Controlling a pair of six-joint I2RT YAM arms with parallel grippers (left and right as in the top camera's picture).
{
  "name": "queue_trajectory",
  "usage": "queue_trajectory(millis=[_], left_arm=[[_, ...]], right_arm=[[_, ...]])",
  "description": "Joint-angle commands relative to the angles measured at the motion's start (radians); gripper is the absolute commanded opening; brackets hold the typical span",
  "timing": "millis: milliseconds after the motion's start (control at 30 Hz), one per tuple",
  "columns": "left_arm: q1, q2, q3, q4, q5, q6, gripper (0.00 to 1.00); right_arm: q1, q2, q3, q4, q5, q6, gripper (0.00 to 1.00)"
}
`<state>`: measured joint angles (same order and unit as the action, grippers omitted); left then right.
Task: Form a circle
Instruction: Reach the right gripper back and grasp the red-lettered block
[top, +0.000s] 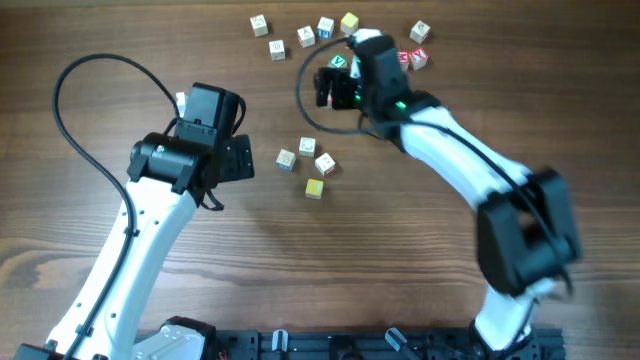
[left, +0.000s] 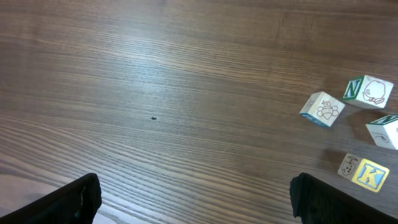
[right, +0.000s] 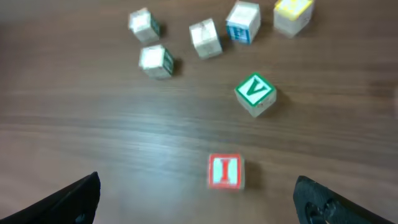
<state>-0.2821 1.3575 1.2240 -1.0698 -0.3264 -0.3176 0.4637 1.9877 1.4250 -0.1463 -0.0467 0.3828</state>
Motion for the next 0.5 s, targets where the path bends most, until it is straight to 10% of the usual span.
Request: queue_trajectory(millis=[0, 133, 467], left_arm=[[0.003, -0.005, 0.007, 0.003, 0.004, -0.013, 1.0], [0.003, -0.004, 0.007, 0.003, 0.004, -0.013, 1.0], [0.003, -0.005, 0.007, 0.003, 0.004, -0.013, 1.0]], right_arm=[[0.002, 0.197, 0.168, -0.005, 0.002, -0.046, 1.0], [0.008, 0.296, 0.225, -0.023, 0.003, -0.04, 0.95], [0.011, 0.329, 0.223, -0.084, 0.024, -0.04, 0.38]])
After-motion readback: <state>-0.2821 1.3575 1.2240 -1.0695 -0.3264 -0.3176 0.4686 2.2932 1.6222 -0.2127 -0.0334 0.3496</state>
